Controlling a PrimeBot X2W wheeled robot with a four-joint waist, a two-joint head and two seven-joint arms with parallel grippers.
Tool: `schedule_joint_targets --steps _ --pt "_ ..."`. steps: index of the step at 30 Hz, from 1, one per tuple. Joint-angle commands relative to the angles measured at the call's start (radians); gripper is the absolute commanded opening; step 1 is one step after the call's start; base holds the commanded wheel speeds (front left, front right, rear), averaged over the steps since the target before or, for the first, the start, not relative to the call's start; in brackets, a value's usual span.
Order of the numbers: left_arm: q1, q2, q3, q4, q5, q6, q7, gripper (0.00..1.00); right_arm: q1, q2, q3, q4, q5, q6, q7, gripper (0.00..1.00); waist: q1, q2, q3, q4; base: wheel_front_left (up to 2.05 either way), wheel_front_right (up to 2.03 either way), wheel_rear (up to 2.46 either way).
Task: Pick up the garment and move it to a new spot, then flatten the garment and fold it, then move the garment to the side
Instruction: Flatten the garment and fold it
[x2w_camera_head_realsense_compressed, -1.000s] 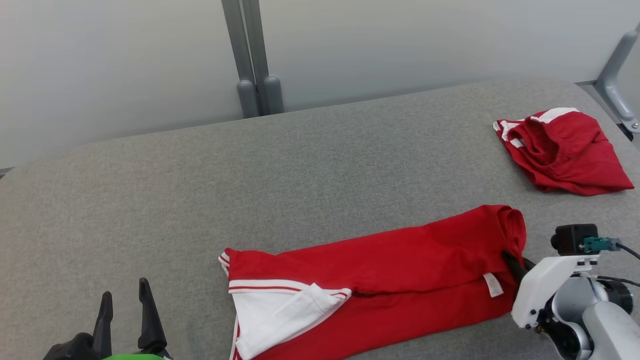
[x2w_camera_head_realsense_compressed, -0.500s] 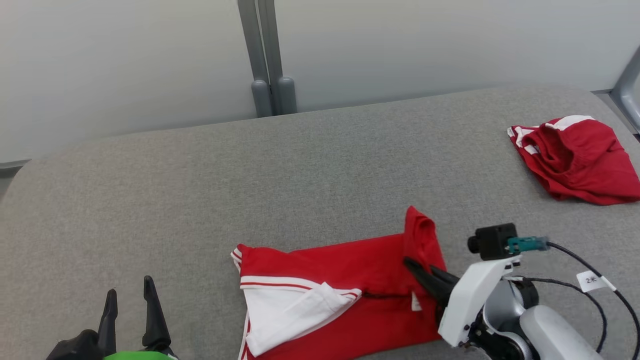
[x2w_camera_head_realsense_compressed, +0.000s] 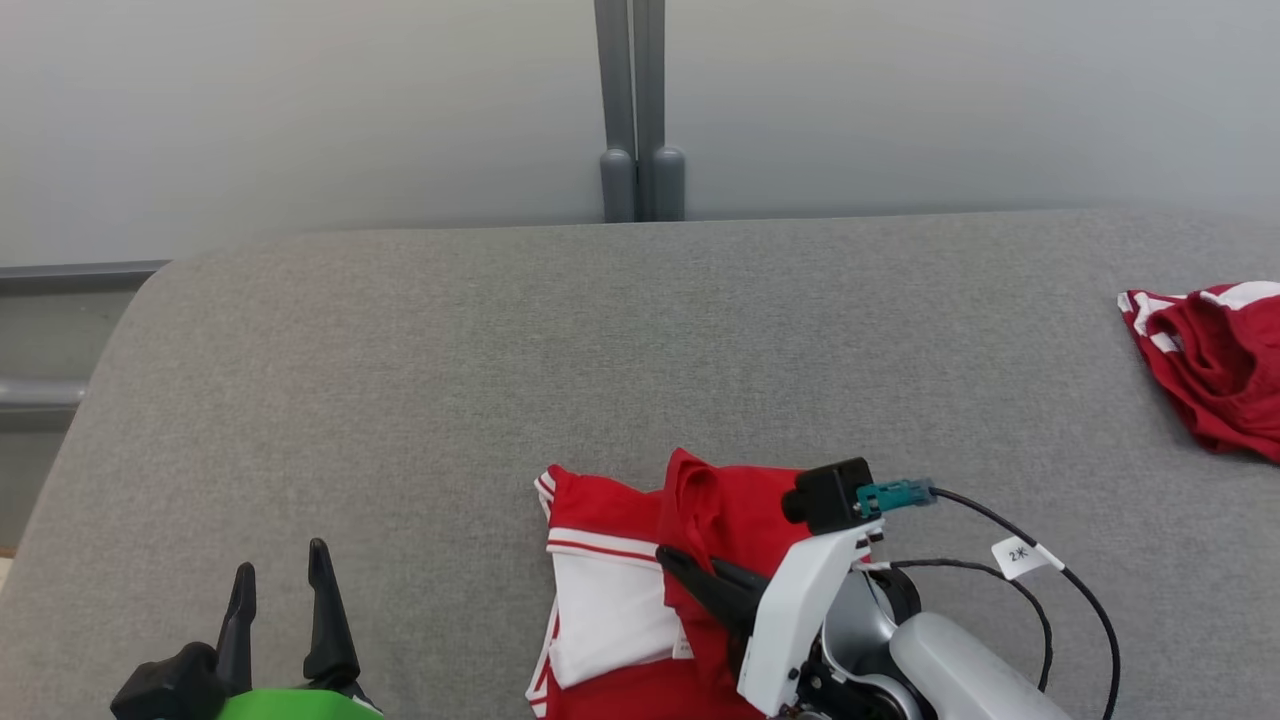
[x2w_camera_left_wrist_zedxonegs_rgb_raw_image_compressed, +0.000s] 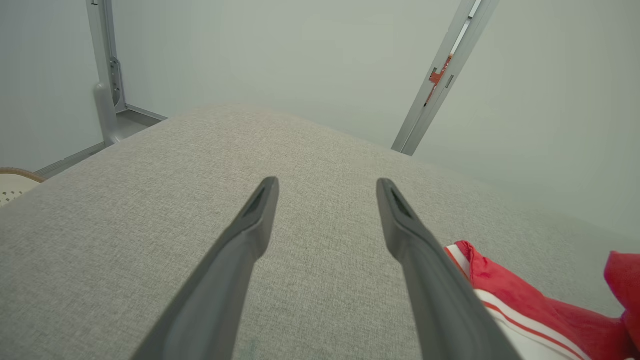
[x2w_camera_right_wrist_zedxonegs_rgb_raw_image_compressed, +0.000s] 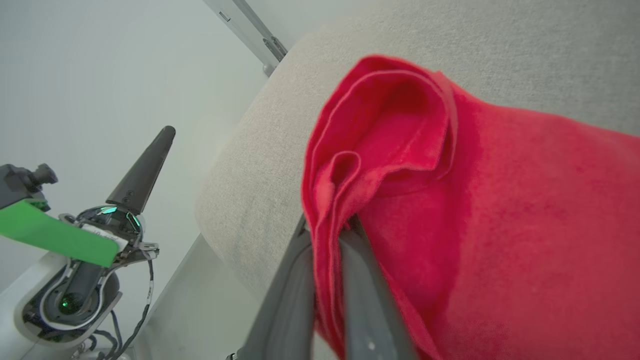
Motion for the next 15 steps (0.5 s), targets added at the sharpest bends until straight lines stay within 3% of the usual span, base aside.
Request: schedule_joint_targets --steps 1,13,14,15 --pt "-0.016 0.001 0.000 0.002 0.005 -0.002 0.000 1.00 -0.021 0.009 0.011 0.020 0.009 0.001 -0.013 0.00 0.0000 0.0000 0.003 0.039 0.00 0.00 0.00" --pt "-0.027 -0.002 -0.026 0.019 0.004 -0.006 0.000 1.00 -0.120 0.057 0.096 0.224 0.069 0.001 -0.092 0.00 0.0000 0.0000 0.001 0.120 0.00 0.00 0.00" --pt "-0.026 -0.002 -0.028 0.019 0.003 -0.005 0.000 1.00 -0.129 0.059 0.104 0.242 0.075 0.001 -0.100 0.21 0.0000 0.0000 0.001 0.123 0.00 0.00 0.00" --pt "-0.026 -0.002 -0.029 0.020 0.003 -0.005 0.000 1.00 -0.136 0.060 0.109 0.254 0.079 0.001 -0.107 0.55 0.0000 0.0000 0.000 0.125 0.00 0.00 0.00"
